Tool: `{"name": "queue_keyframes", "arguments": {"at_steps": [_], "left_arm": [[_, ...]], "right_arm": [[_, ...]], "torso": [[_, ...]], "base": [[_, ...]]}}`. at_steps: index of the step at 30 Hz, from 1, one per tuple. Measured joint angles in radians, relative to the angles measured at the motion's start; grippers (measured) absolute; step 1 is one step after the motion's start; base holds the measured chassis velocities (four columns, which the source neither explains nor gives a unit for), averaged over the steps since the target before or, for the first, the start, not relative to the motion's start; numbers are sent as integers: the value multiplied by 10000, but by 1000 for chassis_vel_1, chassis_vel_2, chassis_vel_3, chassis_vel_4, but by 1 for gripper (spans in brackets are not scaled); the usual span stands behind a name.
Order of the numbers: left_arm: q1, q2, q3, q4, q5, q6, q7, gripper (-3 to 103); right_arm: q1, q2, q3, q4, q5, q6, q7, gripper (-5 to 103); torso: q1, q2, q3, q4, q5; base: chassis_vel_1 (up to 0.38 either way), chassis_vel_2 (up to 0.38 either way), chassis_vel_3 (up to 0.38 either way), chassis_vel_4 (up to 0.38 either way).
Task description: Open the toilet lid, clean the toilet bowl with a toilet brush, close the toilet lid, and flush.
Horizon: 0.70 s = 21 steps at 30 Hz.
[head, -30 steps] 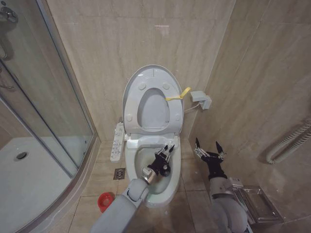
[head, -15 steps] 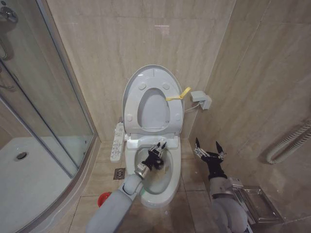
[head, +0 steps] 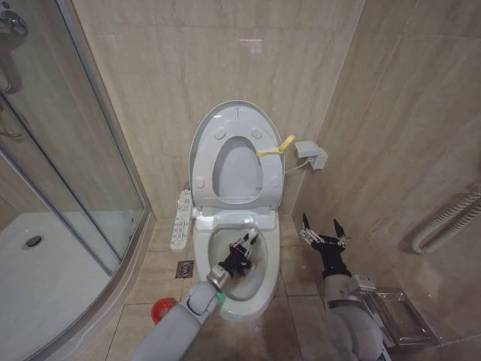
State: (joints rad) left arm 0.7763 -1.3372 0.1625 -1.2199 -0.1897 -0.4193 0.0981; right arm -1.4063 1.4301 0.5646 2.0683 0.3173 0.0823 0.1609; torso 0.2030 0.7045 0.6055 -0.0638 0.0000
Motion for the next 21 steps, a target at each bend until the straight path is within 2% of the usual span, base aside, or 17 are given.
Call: {"name": "queue_keyframes", "arguments": {"at_steps": [5,9,11,21], "left_arm": [[-23,-102,-147,-415,-165,32,-86,19],[171,-87,-187,-284,-86,-44,-96,19],[405,134,-151,-262,-10,-252,-107,19],[1237,719,-526,-781,155,-448,85,19]], "right_arm": [[0,0,0,0,0,0,0,100],[0,0,0,0,0,0,0,100],[0,0,0,0,0,0,0,100],[0,0,0,0,0,0,0,100]], "torso": [[0,1,-1,-6,-1],[0,1,0,-5,-2],[0,0,0,-2,-1],[-1,0,-1,-3,-1]], "base": [[0,0,0,0],[0,0,0,0],[0,0,0,0],[0,0,0,0]]}}
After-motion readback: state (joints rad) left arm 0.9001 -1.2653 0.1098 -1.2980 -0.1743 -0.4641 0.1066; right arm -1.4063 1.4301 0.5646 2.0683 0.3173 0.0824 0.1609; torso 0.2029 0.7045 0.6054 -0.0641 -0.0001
